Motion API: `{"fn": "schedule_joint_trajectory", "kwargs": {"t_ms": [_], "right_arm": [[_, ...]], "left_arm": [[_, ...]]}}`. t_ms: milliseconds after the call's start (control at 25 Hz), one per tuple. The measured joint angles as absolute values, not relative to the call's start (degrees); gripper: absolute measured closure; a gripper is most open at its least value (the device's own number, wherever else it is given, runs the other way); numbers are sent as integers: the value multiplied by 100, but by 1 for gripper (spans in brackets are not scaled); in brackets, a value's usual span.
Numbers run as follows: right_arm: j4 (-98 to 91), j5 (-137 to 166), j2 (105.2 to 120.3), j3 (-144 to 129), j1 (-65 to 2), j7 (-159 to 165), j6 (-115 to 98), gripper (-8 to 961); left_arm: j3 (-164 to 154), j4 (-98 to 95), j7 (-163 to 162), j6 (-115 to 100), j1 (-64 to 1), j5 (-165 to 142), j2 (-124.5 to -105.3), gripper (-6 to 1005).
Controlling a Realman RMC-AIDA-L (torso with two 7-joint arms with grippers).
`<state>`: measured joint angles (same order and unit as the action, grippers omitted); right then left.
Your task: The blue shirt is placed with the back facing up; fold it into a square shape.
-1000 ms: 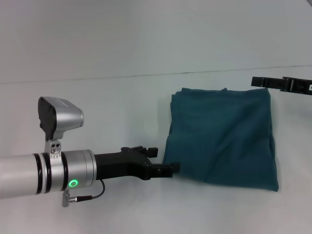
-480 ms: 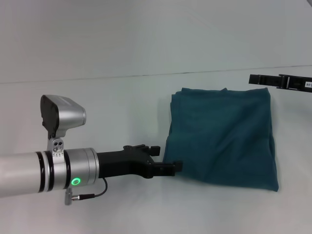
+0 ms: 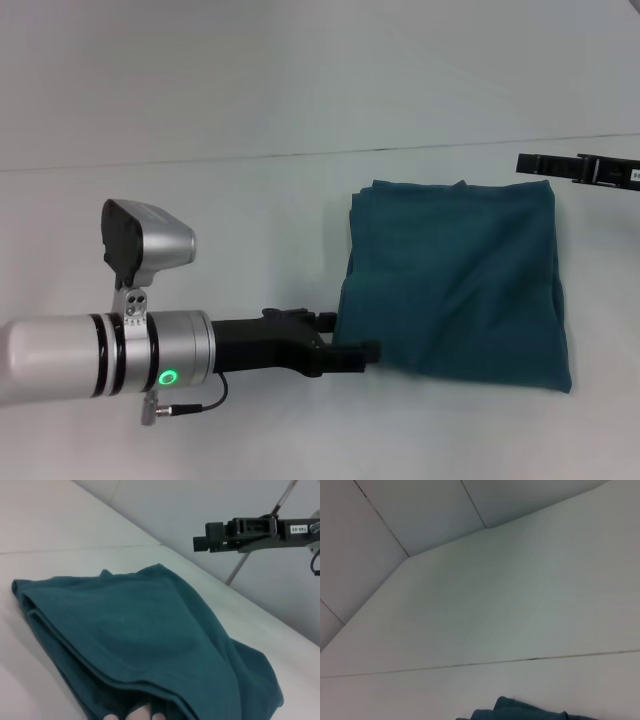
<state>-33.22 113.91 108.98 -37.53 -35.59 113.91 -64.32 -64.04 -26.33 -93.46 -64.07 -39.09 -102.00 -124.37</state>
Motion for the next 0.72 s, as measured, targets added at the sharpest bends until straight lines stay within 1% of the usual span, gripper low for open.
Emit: {"fn": "schedule_joint_trajectory", "kwargs": {"t_ms": [480, 720], "right_arm": [[-3325, 11376, 10908, -3726, -3551, 11402, -6433, 129], [-3322, 11378, 10949, -3726, -3550, 11400, -6422, 130]], "left_arm": [[-6666, -2633, -9347, -6088, -4030, -10175, -12445, 183], [-6756, -2656, -9349, -6057, -4123, -10175, -12445, 441]]}}
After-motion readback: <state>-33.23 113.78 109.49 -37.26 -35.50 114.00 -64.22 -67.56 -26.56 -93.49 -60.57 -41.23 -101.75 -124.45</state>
